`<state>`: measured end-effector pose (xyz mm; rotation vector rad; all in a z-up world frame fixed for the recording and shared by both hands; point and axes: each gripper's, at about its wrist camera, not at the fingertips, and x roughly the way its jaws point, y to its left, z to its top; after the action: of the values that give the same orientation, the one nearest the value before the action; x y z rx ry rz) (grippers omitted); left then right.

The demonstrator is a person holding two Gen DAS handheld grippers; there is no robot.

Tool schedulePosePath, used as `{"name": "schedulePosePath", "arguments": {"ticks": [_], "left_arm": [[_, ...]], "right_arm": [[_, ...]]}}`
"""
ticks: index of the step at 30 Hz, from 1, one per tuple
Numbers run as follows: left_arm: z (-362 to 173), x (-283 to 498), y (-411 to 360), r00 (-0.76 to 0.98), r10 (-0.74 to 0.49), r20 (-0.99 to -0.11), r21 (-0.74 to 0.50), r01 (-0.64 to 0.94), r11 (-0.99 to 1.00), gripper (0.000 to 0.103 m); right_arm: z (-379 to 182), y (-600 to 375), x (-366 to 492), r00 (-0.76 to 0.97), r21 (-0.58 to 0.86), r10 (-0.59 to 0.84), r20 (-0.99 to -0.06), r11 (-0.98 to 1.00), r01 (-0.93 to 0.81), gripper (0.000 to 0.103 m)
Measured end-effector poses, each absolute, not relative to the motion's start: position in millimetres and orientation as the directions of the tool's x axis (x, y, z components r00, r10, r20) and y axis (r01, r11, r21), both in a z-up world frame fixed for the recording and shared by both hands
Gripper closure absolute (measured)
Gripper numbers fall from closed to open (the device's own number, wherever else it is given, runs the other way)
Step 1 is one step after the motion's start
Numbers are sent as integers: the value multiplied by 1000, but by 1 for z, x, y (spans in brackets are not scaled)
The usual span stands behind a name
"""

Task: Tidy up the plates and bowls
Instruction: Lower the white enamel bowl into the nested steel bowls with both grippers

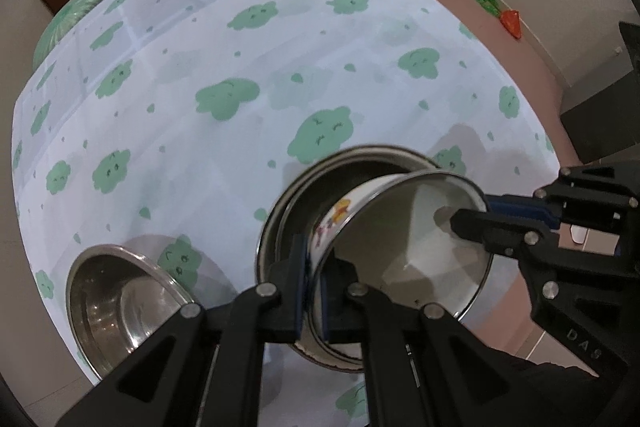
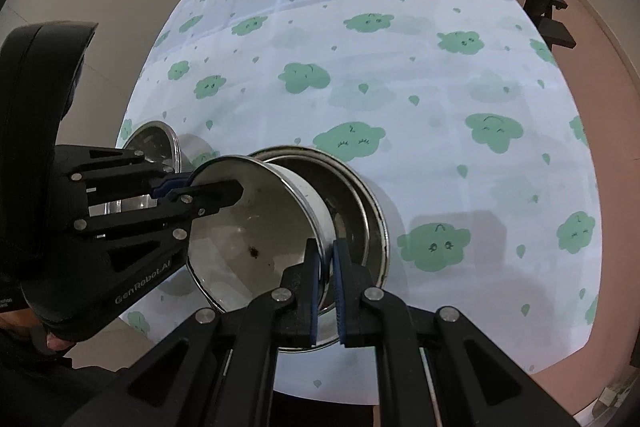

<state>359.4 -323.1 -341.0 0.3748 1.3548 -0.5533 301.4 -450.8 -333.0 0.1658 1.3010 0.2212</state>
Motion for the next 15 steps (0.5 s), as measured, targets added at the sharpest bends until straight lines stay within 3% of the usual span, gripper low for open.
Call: {"name": "schedulePosePath", "arguments": {"ticks": [15], "left_arm": [[-359, 359, -325, 84, -142, -986, -69, 570, 819, 101]], "right_arm": [[-348, -449, 309, 204, 246, 257, -945, 966, -76, 96]]}}
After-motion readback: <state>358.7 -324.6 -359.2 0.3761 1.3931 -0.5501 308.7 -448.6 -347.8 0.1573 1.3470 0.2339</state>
